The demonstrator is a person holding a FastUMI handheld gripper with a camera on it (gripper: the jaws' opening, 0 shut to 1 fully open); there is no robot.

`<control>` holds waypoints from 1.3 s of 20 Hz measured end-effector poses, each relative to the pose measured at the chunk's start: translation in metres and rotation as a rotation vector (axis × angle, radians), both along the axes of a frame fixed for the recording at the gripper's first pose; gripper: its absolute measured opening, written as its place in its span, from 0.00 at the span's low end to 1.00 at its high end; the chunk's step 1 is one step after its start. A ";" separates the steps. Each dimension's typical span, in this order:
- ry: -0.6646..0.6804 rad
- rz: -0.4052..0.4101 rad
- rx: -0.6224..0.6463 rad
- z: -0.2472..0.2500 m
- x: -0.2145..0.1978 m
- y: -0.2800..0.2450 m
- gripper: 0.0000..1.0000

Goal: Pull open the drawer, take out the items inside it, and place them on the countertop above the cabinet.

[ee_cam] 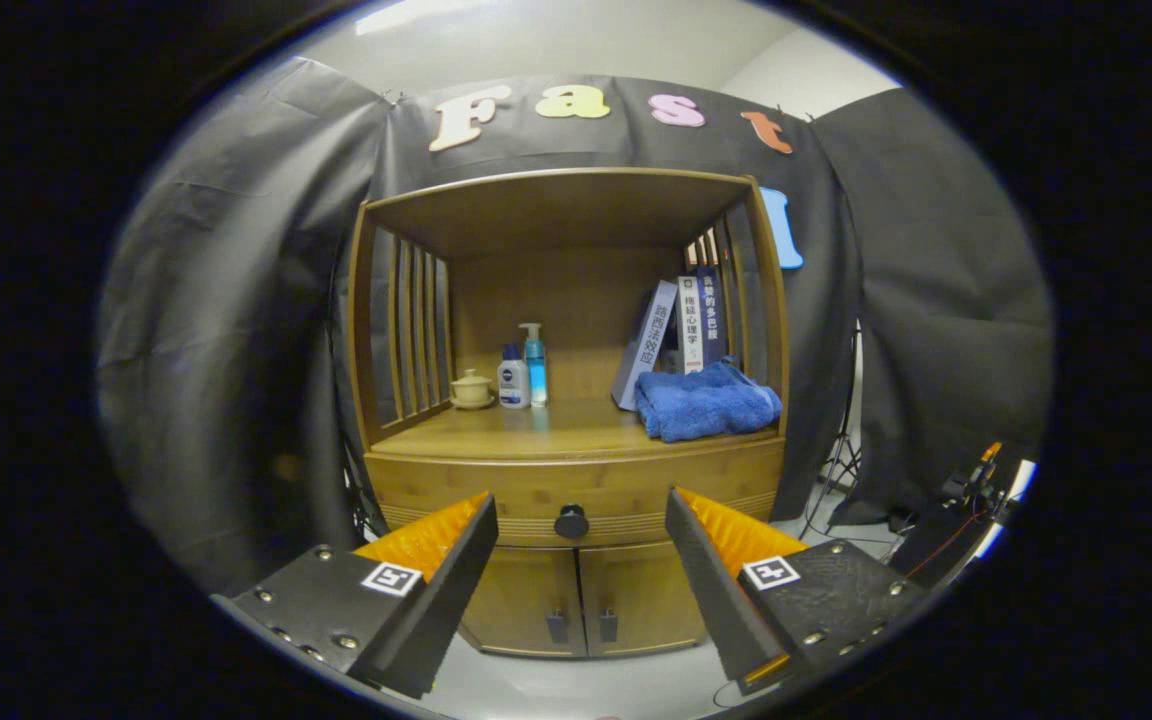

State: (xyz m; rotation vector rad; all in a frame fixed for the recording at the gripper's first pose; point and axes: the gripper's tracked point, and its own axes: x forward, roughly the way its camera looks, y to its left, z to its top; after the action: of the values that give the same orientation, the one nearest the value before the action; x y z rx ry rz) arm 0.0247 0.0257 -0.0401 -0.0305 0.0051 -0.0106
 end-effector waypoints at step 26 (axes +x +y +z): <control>-0.015 0.015 0.096 -0.111 0.183 0.031 1.00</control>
State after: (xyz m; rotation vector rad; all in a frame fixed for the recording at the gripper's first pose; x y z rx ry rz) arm 0.2076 0.0572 -0.1516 0.0658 -0.0101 0.0040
